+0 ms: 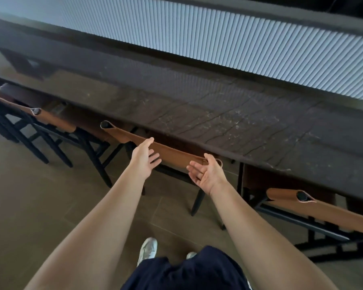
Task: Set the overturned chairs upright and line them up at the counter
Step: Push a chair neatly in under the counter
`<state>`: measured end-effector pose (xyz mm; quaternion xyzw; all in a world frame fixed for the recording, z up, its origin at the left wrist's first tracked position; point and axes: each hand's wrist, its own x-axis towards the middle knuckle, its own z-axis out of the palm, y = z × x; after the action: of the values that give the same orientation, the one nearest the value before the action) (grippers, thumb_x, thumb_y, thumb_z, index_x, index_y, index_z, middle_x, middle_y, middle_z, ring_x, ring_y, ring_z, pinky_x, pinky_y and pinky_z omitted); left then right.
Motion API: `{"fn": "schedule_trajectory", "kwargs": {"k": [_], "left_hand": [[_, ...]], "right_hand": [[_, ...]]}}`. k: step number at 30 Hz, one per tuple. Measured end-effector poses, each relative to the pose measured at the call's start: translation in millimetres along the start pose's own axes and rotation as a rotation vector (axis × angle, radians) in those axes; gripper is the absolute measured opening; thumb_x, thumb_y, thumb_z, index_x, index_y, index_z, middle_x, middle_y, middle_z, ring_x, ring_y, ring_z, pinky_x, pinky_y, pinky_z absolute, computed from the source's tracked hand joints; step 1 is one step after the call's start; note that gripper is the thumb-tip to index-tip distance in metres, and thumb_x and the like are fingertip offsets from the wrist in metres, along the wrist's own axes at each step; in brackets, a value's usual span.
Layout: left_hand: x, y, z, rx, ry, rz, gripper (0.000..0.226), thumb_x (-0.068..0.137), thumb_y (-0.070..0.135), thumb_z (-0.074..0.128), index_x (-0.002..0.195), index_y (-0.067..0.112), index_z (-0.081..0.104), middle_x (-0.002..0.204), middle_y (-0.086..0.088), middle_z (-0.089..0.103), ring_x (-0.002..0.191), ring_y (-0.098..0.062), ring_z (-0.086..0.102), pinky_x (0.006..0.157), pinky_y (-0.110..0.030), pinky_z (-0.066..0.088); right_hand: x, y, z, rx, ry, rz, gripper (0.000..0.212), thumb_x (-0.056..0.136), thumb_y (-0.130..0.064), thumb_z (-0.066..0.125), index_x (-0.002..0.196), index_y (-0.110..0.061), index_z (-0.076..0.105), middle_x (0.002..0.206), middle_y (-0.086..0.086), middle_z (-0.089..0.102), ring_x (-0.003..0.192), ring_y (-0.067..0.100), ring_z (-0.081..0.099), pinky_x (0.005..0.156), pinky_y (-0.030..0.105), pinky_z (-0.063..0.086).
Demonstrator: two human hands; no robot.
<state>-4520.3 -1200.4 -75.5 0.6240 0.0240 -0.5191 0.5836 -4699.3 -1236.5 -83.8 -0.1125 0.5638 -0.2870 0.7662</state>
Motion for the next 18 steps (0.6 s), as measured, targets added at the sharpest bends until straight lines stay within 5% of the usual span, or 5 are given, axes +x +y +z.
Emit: {"fn": "schedule_trajectory", "kwargs": {"k": [5,9,13,18], "left_hand": [[33.2,33.0,-8.8,0.097,-0.074,-0.086,0.054,0.095,0.024,0.06,0.144,0.017,0.04,0.149,-0.019,0.037,0.126,-0.036,0.05,0.093,-0.048,0.052],[57.5,50.2,-13.7,0.142,-0.115,-0.137,0.051,0.096,0.018,0.059,0.143,0.013,0.04,0.145,-0.024,0.038,0.118,-0.038,0.055,0.087,-0.046,0.054],[80.3,52.5,-16.7,0.139,-0.122,-0.202,0.036,0.096,0.014,0.058,0.13,0.009,0.048,0.131,-0.028,0.051,0.105,-0.037,0.061,0.093,-0.047,0.053],[98.9,53.9,-21.2,0.156,-0.125,-0.265,0.022,0.098,0.006,0.046,0.12,0.001,0.047,0.109,-0.029,0.06,0.095,-0.039,0.065,0.077,-0.045,0.055]], "right_hand": [[17.4,10.1,32.3,0.143,0.114,-0.038,0.039,0.101,-0.029,0.051,0.136,-0.014,0.044,0.126,0.016,0.063,0.099,0.031,0.068,0.068,0.036,0.053],[31.1,11.8,46.4,0.164,0.211,-0.067,0.029,0.101,-0.023,0.051,0.127,-0.011,0.049,0.128,0.015,0.062,0.106,0.029,0.065,0.078,0.04,0.052],[42.8,15.0,47.1,0.194,0.244,-0.056,0.029,0.101,-0.019,0.051,0.128,-0.011,0.051,0.128,0.014,0.059,0.106,0.027,0.059,0.083,0.044,0.052],[54.1,10.6,44.0,0.264,0.263,0.009,0.029,0.097,-0.018,0.056,0.125,-0.01,0.049,0.122,0.015,0.047,0.127,0.037,0.047,0.084,0.054,0.052]]}}
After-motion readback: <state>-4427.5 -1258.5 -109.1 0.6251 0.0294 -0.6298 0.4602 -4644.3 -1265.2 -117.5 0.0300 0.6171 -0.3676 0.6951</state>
